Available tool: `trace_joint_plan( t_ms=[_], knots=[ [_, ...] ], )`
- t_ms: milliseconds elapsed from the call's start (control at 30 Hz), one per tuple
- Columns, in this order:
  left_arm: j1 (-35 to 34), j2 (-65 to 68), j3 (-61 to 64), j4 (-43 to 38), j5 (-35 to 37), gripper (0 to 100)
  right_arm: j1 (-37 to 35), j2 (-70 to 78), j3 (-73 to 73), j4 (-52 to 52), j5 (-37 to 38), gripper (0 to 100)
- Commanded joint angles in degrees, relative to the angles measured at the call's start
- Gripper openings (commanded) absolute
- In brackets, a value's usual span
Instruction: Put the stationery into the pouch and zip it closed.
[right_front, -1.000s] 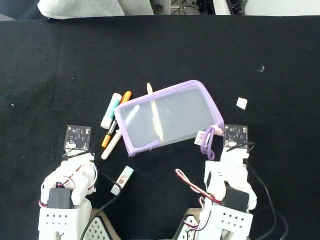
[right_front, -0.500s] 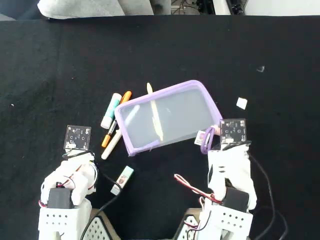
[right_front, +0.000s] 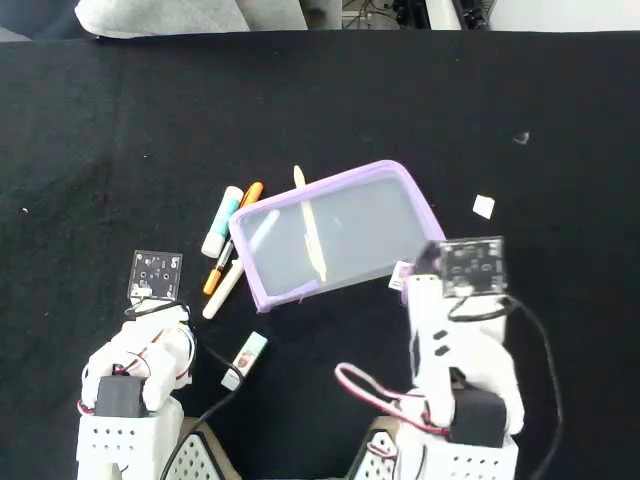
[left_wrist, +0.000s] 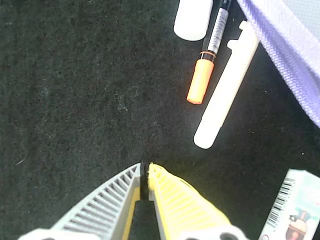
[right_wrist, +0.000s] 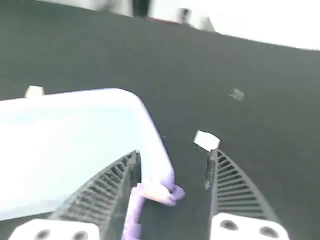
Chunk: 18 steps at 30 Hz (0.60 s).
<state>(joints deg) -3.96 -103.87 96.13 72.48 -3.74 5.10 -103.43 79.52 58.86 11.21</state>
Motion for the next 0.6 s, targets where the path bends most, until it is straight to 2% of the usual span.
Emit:
trace_joint_plan(
  t_ms=[0, 267, 567],
  knots=[
    [0.0, -0.2, 1.2, 0.3, -0.2, 3, -5.8, 5.9, -4.4, -1.2, -1.0, 21.9],
    [0.0, -0.2, 1.2, 0.3, -0.3, 3, -5.9, 34.4, -13.0, -4.4, -1.9, 22.0],
    [0.0, -0.2, 1.2, 0.3, -0.3, 3, -6.2, 63.0, -28.7, 2.6, -3.3, 22.0]
  ],
)
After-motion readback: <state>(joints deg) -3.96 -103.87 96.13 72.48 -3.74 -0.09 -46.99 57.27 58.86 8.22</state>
